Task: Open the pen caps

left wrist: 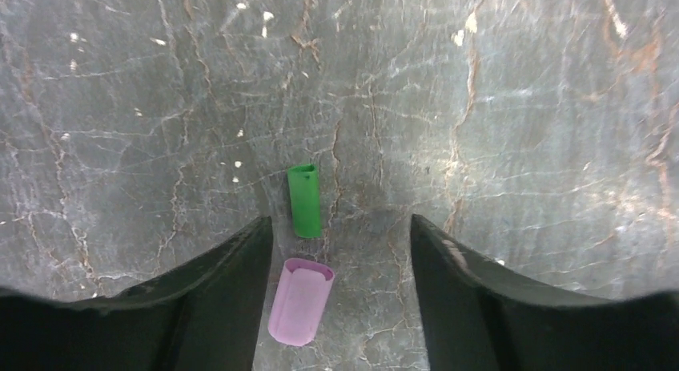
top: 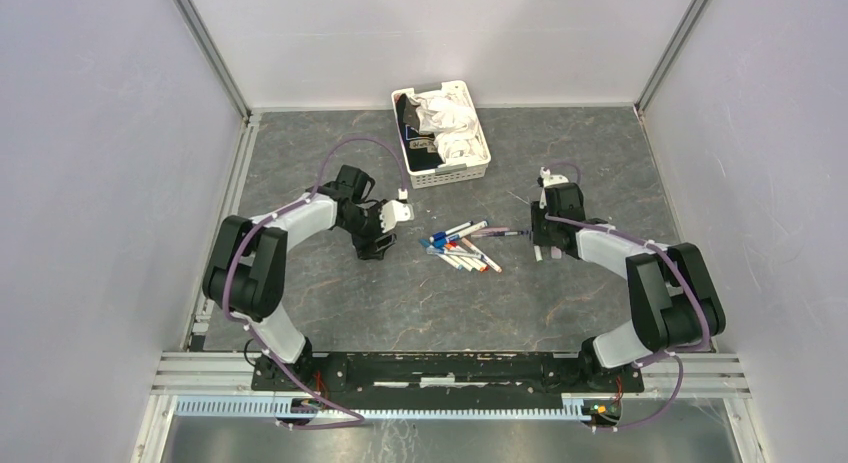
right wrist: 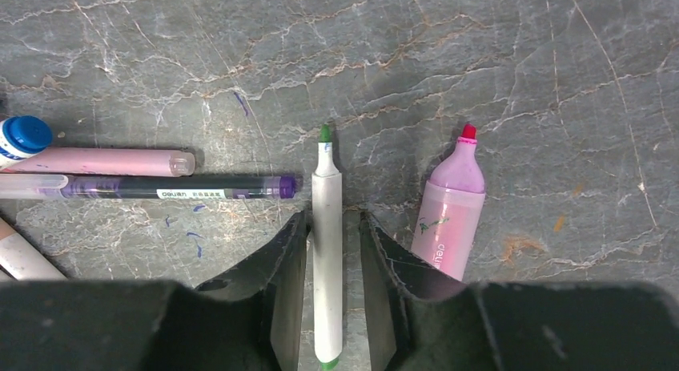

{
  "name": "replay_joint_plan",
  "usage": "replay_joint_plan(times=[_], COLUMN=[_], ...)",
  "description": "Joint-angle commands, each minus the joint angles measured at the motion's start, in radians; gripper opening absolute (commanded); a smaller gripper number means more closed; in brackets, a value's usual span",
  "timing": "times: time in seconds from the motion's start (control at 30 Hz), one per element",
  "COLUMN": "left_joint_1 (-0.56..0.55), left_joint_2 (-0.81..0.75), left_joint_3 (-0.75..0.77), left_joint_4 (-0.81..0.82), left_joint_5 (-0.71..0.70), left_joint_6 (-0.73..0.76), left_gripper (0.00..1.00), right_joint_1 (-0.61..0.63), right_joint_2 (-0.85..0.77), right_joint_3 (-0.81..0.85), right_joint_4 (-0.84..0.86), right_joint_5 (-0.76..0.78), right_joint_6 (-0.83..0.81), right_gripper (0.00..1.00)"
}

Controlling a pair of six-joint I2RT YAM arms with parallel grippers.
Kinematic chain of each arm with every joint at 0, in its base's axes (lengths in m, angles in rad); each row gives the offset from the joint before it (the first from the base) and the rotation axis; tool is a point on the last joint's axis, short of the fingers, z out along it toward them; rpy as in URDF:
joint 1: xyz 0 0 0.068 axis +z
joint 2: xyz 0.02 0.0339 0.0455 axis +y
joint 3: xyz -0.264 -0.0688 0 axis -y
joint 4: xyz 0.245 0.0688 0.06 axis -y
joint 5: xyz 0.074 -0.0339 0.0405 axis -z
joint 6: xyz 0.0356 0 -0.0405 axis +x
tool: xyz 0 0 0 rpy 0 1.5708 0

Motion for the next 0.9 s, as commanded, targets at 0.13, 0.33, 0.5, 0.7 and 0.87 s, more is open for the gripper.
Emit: replay_joint_plan(times=[0.13,0.33,0.5,0.7,0.87], left_joint_1=[0.008,0.021,0.023,0.026,0.026], left_joint_2=[-0.071,-0.094,-0.125,-0.147,-0.173], left_joint_3=[0.234,0.410,0.487,0.499,0.479], left_joint_4=[-0.155,-0.258,-0.292,-0.332,-0.352], left_joint_5=[0.051,0.014,-0.107,-0.202,-0.159], left_joint_6=[-0.178,-0.324,-0.426,-0.482,-0.470], left_gripper=[0.79,0.83,1.00,1.00,1.00], right_joint_1=[0.012,0.136,0.247,0.302,0.307], right_joint_2=[-0.045,-0.148,-0.111,0.006,0.038], right_joint_3=[0.051,0.036,0.057,0.126,0.114], right_joint_4=[-0.032,-0.031,-0.014,-0.041,-0.039], right_joint_5=[-0.002,-0.007,-0.149,-0.242,-0.220], right_joint_6=[-0.011,-0.048,-0.118,-0.165,-0.171], right_gripper=[0.40,0.44,0.43,0.41,0.36])
